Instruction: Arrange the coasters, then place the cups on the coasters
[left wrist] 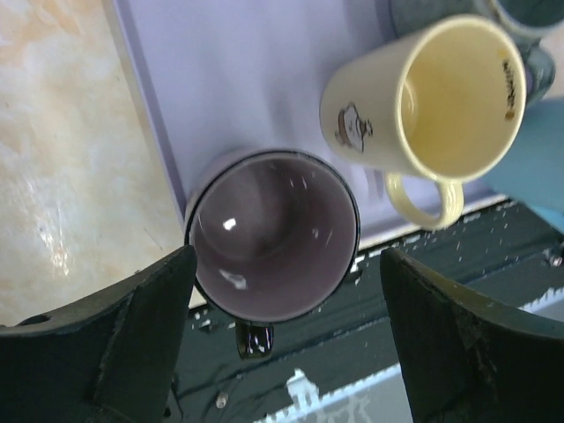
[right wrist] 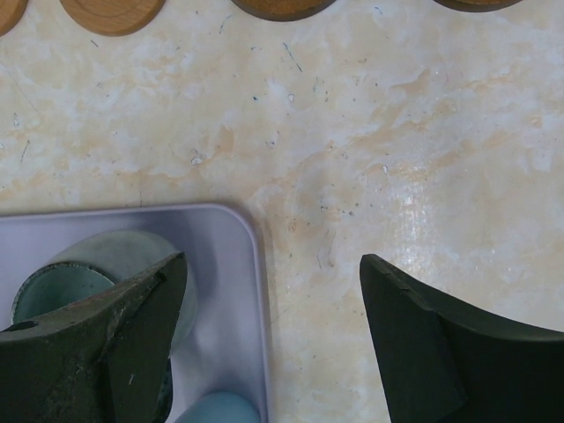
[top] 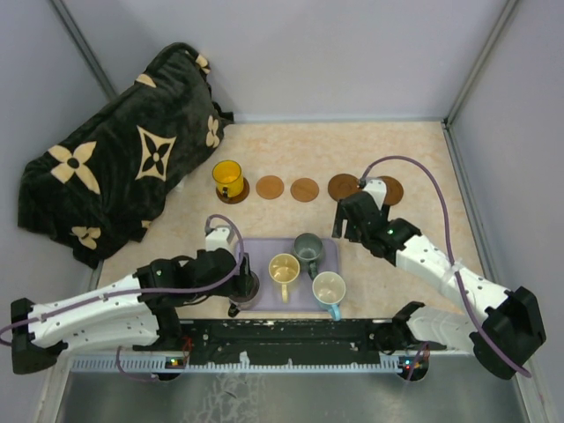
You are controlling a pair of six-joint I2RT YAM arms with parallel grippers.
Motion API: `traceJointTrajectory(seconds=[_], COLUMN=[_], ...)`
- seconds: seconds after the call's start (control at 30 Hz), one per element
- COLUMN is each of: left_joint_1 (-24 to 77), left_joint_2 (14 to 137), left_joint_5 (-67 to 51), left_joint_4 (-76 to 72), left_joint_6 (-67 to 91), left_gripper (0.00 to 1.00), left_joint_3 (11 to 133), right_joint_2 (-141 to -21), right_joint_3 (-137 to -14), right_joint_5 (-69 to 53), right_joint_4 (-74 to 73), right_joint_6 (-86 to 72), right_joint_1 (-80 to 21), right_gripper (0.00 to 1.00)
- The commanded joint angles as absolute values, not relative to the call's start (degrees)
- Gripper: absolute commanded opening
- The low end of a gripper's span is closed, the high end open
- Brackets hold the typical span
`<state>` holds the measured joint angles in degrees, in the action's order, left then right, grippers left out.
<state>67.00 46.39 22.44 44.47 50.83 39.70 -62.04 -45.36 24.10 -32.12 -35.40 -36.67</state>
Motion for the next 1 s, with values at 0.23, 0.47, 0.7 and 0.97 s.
traceJointTrajectory(seconds=[0.23, 0.47, 0.7, 0.97], left_joint_1=[74.31, 76.58, 78.22, 79.48], left_joint_2=[49.5, 49.19, 51.32, 52.81], left_joint_5=[22.31, 21.75, 21.56, 21.53], left_joint_4=[58.17, 57.45, 52.4, 47.5], left_joint_6=[61.49, 64.75, 64.62, 65.02], left_gripper=[0.91, 0.8, 0.67, 0.45], left_joint_3=[43.15, 39.83, 37.29, 34.15], right_joint_2=[-60.42, -60.04, -59.9, -61.24], right_joint_3=[-43.87, -43.19, -41.84, -40.56], right_joint_5=[23.27, 22.9, 22.09, 21.56], right_joint_4=[-29.09, -29.25, -28.38, -27.14], right_joint_6=[-36.7, -36.7, -37.46, -37.65], right_joint_1=[-36.19, -36.21, -36.26, -36.28], right_gripper=[0.8, 0.8, 0.8, 0.8])
